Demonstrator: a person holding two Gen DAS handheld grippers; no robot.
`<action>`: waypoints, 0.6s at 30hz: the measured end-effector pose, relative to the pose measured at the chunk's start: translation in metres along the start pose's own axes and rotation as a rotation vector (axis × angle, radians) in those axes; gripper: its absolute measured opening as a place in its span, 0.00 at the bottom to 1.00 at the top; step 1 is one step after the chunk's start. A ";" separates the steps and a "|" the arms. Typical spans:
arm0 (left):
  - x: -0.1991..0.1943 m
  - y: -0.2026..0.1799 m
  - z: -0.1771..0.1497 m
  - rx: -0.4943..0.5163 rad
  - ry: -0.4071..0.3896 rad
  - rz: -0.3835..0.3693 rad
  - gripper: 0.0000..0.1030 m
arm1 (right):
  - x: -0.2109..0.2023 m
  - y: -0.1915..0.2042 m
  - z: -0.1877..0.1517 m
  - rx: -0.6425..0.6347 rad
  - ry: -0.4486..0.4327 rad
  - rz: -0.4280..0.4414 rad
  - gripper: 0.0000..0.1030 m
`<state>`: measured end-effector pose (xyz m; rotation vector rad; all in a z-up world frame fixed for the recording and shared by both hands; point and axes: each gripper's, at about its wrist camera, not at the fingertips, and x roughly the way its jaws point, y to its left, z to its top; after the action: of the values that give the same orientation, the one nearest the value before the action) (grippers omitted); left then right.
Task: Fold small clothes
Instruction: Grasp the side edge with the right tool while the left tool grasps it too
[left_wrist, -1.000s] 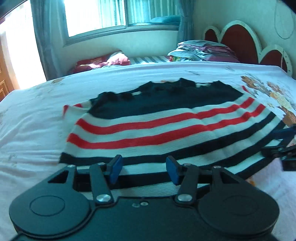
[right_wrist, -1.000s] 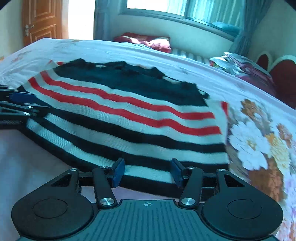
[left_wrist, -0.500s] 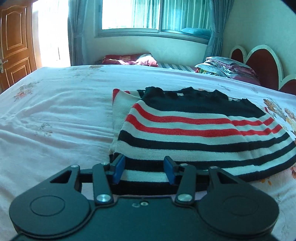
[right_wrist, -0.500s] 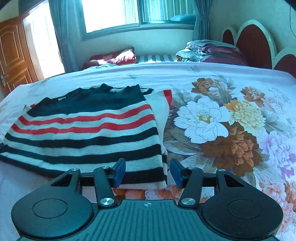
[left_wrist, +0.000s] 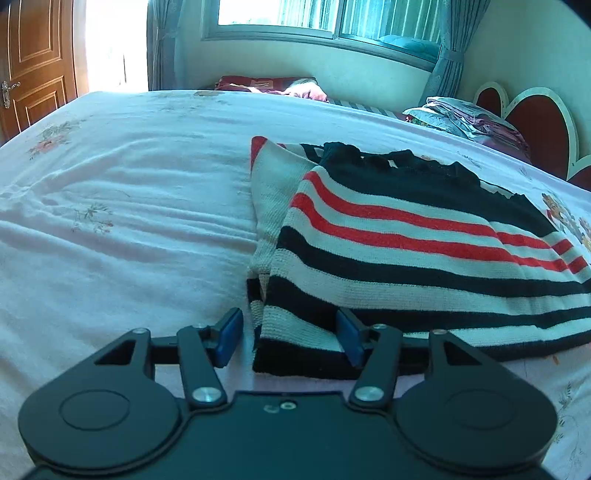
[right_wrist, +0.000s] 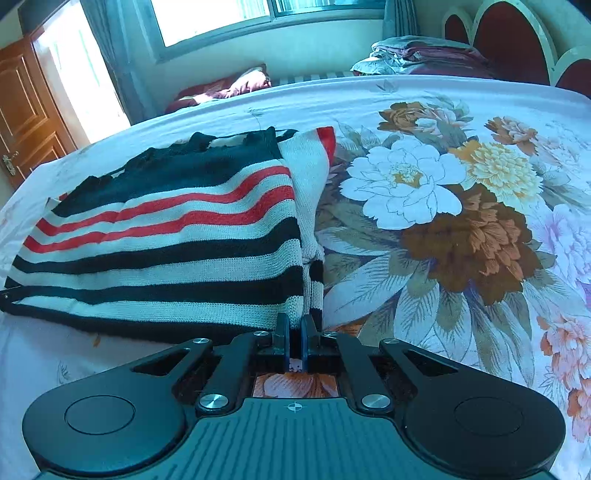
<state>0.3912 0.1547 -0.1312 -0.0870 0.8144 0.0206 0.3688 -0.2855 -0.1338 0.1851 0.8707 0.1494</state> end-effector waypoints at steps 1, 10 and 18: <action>-0.005 -0.001 0.002 0.004 -0.007 0.028 0.53 | -0.003 0.003 0.001 -0.011 -0.026 -0.032 0.05; -0.032 -0.056 -0.002 0.209 -0.105 -0.020 0.51 | -0.009 0.058 0.001 -0.263 -0.090 -0.061 0.05; -0.005 -0.038 -0.010 0.084 -0.014 -0.018 0.53 | 0.007 0.034 -0.008 -0.222 -0.009 -0.116 0.05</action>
<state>0.3825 0.1165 -0.1319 -0.0147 0.7993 -0.0305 0.3655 -0.2504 -0.1362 -0.0722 0.8467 0.1353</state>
